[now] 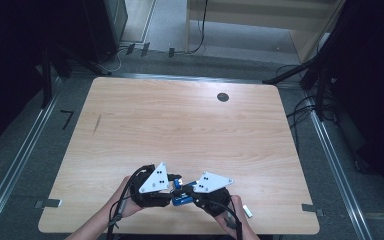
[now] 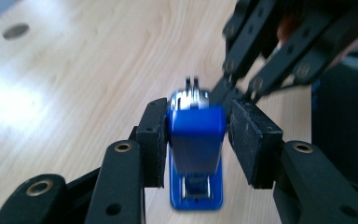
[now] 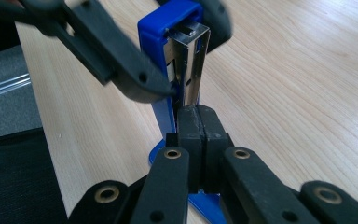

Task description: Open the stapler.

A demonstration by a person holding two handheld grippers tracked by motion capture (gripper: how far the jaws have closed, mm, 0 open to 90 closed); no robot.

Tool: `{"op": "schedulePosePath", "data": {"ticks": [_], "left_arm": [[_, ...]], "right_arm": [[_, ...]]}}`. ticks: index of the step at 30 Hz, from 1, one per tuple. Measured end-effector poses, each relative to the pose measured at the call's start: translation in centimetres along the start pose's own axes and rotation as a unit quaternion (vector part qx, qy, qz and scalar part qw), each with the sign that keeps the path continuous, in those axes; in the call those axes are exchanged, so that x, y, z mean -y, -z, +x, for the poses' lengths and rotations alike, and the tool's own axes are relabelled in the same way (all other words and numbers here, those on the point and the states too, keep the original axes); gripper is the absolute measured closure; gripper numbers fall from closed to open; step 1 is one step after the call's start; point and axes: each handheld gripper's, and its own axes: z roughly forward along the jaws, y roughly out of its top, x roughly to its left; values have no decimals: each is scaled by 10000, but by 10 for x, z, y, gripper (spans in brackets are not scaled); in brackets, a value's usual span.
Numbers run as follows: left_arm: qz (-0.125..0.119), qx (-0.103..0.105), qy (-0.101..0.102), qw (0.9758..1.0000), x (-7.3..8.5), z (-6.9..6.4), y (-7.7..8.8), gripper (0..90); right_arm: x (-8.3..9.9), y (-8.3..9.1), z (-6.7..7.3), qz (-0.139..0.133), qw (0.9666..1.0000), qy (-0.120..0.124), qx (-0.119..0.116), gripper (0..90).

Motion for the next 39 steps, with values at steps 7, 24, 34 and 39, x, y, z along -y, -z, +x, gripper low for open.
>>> {"op": "schedulePosePath", "data": {"ticks": [7,24,34,39], "left_arm": [[-194,-422,-9,9989,-9,-6,-2,664],[51,-344,41,9994,-7,-4,8,671],[149,-359,0,9992,-8,-5,7,671],[179,-359,28,9992,-8,-4,8,671]], "right_arm": [[0,0,0,16,10000,-8,14,900],[12,5,-25,372,9983,-236,380,896],[24,6,-47,784,9936,-376,719,863],[25,7,-46,776,9933,-329,789,854]]}}
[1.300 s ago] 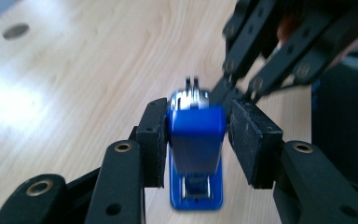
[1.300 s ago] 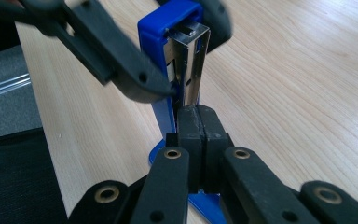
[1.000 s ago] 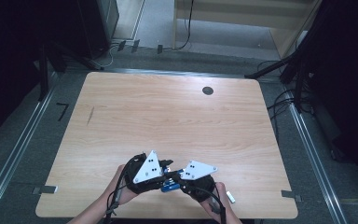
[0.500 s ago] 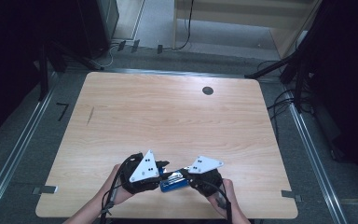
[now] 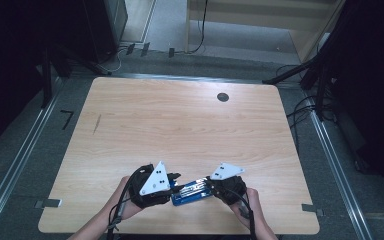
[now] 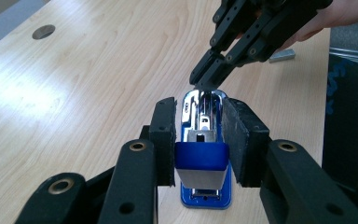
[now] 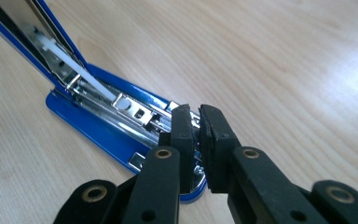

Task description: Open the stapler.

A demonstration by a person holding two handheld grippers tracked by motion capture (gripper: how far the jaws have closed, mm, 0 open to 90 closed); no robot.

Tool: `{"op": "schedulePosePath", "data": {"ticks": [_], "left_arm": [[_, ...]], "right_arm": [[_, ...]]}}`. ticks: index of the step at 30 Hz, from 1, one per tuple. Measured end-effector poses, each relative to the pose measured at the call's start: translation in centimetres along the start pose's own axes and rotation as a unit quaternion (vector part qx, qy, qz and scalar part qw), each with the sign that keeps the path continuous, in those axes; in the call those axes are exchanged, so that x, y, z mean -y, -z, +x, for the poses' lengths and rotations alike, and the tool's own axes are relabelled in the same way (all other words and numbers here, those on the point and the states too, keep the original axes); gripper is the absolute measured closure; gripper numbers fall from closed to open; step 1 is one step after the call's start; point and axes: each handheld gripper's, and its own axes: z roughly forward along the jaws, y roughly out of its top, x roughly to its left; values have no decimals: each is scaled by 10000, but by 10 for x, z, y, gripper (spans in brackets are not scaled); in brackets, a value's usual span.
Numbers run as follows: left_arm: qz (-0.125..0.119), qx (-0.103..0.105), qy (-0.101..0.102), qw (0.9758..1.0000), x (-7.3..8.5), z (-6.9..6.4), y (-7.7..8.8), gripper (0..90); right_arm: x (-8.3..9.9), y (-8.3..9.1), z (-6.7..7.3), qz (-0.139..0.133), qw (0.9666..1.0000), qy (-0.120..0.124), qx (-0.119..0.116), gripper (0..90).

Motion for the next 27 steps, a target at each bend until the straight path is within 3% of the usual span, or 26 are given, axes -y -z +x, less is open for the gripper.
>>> {"op": "schedulePosePath", "data": {"ticks": [2,10,13,18,27], "left_arm": [[-5,-2,8,10000,0,0,0,671],[0,-13,-25,10000,-1,-1,-1,671],[-19,-15,-18,10000,0,-1,-1,670],[12,0,-63,10000,0,-1,-1,670],[110,11,-54,9999,1,0,1,670]], "right_arm": [[-1,3,-1,-105,9999,14,116,835],[-1,0,0,-51,9998,-2,181,831],[-1,3,-2,-221,9993,-32,288,810],[2,-6,-4,160,9997,-118,137,796],[2,-5,-7,259,9994,-214,-45,799]]}}
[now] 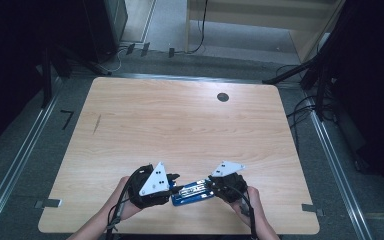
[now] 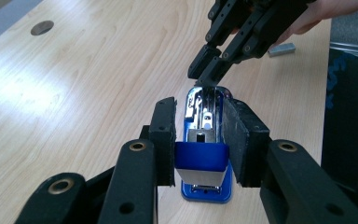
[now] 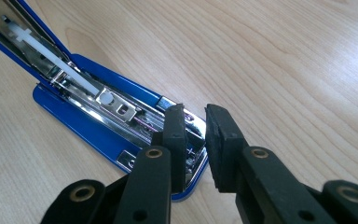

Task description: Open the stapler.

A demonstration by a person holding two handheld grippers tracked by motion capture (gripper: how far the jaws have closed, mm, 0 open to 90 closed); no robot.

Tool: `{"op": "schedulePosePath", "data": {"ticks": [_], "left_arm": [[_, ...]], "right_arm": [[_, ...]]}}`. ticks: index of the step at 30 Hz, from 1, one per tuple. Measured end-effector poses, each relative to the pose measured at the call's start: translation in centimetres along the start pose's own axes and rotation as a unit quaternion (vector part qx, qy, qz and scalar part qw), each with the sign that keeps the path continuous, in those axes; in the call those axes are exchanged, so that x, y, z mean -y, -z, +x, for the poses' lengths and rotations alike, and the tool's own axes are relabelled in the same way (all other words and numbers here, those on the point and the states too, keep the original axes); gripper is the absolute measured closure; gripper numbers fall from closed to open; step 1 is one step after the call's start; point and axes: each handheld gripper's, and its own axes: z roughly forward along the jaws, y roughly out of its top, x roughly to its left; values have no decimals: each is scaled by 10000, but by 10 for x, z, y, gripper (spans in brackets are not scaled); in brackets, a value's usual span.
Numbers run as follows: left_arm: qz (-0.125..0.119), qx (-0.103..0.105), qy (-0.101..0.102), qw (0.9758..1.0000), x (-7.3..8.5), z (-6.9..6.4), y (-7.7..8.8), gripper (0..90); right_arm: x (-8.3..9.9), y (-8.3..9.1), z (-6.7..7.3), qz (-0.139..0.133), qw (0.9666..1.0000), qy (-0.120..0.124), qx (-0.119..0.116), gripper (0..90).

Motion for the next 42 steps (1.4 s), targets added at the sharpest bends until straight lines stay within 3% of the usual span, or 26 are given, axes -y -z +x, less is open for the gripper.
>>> {"op": "schedulePosePath", "data": {"ticks": [12,17,21,33,41,42], "left_arm": [[321,14,135,9994,11,4,9,668],[467,-29,161,9988,17,7,10,670],[520,90,283,9982,28,12,12,673],[645,310,378,9967,36,19,10,674],[829,442,478,9944,43,25,7,669],[884,473,470,9939,44,25,6,709]], "right_arm": [[1,4,-3,331,9989,-180,-286,801],[3,6,-1,376,9987,-189,-298,806],[4,6,0,386,9987,-178,-279,806],[6,4,0,515,9980,-237,-294,806],[7,3,-1,632,9970,-276,-362,807],[7,3,-1,624,9968,-307,-395,808]]}}
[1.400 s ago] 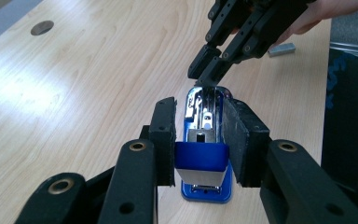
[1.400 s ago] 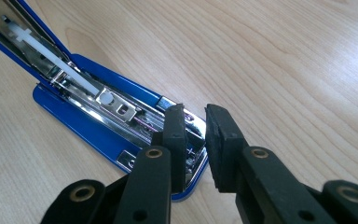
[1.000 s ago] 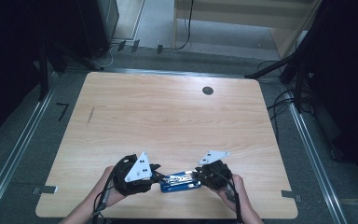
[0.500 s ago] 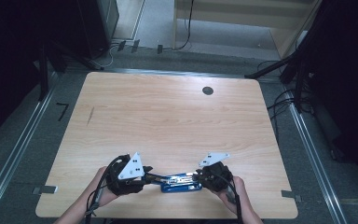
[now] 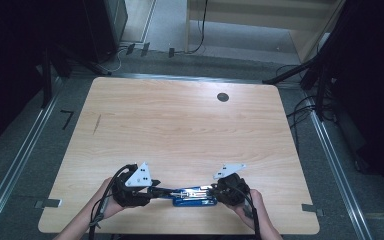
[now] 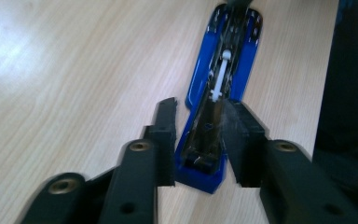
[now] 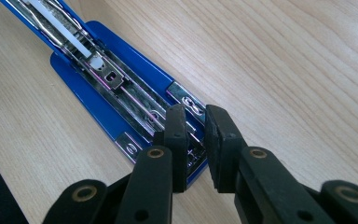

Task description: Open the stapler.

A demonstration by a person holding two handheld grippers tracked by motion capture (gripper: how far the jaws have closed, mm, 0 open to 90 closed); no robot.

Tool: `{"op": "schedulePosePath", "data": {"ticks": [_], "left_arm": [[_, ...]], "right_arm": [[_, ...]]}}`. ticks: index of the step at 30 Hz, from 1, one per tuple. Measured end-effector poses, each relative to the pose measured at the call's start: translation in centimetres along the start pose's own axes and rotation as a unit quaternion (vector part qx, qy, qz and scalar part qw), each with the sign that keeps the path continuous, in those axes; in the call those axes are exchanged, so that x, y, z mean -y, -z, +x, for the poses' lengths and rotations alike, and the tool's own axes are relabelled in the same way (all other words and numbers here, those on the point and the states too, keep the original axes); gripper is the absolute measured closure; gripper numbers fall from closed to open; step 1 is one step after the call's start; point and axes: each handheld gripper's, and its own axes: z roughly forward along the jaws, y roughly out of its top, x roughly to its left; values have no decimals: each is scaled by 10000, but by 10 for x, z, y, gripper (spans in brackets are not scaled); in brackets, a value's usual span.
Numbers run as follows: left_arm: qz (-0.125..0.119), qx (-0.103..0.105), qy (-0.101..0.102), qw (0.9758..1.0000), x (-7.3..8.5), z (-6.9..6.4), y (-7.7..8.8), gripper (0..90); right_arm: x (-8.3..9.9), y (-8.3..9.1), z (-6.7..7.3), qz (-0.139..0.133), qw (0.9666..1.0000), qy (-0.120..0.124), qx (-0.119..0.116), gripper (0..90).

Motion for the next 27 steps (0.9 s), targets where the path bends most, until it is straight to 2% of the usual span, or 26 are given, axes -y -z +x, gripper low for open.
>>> {"op": "schedulePosePath", "data": {"ticks": [2,3,5,6,11,19,27], "left_arm": [[286,-118,-209,9993,2,-4,-8,711],[413,-103,-252,9988,5,-7,-17,756],[565,-164,-391,9975,7,-9,-26,752],[447,-72,-299,9985,7,-7,-26,754],[426,11,-255,9988,8,-4,-27,750],[358,39,-209,9991,10,-2,-29,749],[275,85,-155,9995,11,1,-30,745]], "right_arm": [[0,0,0,3,10000,-11,-13,808],[0,0,0,24,10000,15,-28,809],[1,1,1,26,10000,-1,-25,809],[1,1,1,41,10000,3,-8,809],[2,1,2,18,10000,18,-17,809],[3,2,1,56,10000,33,-64,813],[4,4,3,134,9998,-67,-162,817]]}}
